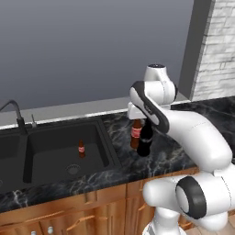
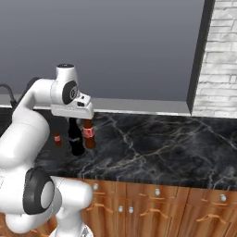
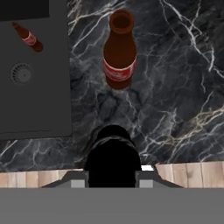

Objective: Place the large bottle from the dining counter next to the other large bottle outside the sink, and place the small bottle from the dining counter next to the other small bottle inside the sink.

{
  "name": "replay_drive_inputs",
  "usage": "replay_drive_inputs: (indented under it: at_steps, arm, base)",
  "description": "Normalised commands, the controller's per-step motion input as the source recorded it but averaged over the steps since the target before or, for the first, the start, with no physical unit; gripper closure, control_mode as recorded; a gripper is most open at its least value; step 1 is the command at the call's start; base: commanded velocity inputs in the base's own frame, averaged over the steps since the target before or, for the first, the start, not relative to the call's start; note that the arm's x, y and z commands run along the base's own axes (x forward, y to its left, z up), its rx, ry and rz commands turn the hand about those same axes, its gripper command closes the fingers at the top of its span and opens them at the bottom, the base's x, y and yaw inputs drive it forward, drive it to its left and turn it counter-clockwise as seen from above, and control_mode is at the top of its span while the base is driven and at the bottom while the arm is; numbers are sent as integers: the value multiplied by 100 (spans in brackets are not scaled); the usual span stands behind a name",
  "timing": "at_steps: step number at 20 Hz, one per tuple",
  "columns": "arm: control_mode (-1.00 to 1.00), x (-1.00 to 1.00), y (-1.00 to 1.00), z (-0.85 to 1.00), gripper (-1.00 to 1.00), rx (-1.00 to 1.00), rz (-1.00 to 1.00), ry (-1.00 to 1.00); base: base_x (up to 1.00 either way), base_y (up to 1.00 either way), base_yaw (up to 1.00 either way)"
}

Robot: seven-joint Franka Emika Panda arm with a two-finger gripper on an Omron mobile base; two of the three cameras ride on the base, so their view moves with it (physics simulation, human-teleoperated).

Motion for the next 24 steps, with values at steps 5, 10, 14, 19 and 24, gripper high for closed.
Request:
replay_drive_inputs:
  at_steps: [5,10,14,19,24]
  arm:
    - [-100,28,-1,-29,100,-3,0,5]
    - [-100,10,-2,-28,100,0,0,5]
    - [-100,3,-1,-26,100,0,0,6]
    - [-100,0,-5,-25,100,0,0,3]
    - [-100,0,-4,-25,100,0,0,0]
  base:
    - [0,0,0]
    - [0,0,0]
    - [0,0,0]
    - [0,0,0]
    - [0,0,0]
